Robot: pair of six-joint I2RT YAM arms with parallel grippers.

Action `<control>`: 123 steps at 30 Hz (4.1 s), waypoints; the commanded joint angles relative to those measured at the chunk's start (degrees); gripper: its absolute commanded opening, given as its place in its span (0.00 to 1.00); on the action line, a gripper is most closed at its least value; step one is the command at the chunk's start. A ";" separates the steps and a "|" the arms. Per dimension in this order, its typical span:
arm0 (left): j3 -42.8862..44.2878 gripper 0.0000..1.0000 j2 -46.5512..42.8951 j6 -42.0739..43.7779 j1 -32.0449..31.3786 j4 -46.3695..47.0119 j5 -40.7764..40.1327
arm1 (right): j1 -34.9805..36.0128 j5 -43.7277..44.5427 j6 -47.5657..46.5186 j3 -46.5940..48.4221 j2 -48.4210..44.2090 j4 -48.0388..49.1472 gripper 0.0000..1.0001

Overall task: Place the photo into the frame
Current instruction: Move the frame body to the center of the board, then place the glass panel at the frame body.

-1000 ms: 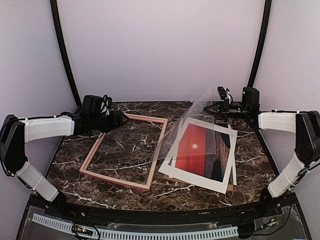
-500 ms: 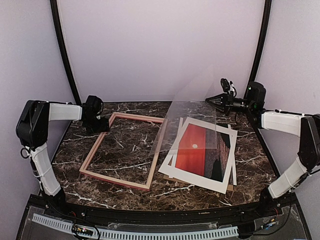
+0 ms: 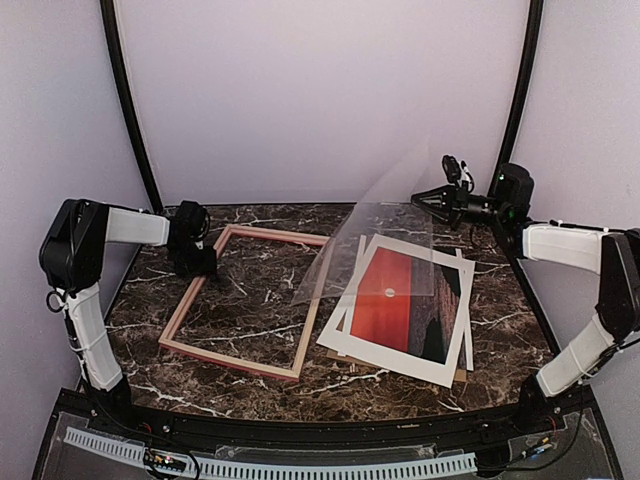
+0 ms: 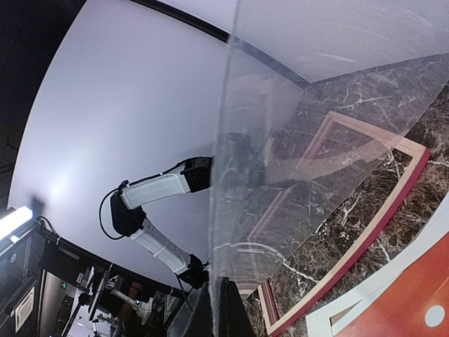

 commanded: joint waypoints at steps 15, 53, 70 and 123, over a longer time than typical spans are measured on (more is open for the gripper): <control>-15.93 0.56 -12.11 -12.95 -17.24 2.82 6.68 | 1.45 3.83 -13.13 7.95 -0.02 -17.88 0.00; -17.75 0.85 -39.96 -6.33 -4.38 4.20 0.86 | 26.32 15.24 -0.61 6.16 17.21 -5.60 0.00; -18.05 0.87 -36.99 -3.81 -4.67 5.70 5.37 | 24.41 25.81 -12.89 0.41 18.97 -22.81 0.00; -16.79 0.93 -31.19 -2.76 -9.83 7.78 5.24 | 26.68 30.92 -14.27 -0.85 11.79 -31.47 0.00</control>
